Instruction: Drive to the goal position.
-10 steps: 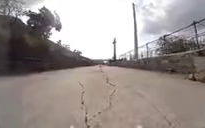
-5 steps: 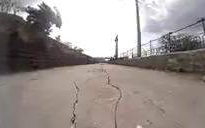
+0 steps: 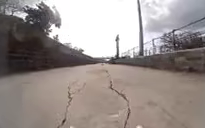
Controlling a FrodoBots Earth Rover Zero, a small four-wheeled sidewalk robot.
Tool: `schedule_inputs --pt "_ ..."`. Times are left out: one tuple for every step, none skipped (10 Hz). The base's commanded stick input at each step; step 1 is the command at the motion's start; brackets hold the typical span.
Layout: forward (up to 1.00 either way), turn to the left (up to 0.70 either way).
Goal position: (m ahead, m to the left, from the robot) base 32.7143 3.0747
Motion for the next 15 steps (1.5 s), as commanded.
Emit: schedule_inputs --pt "1.00 0.00" --pt "1.00 0.00" --pt "1.00 0.00" --pt "1.00 0.00" --pt "1.00 0.00" --pt "1.00 0.00" --pt "1.00 0.00" --pt "1.00 0.00" --pt "1.00 0.00" --pt "1.00 0.00" --pt "1.00 0.00" --pt "1.00 0.00" --pt "1.00 0.00" --pt "1.00 0.00" --pt "1.00 0.00"
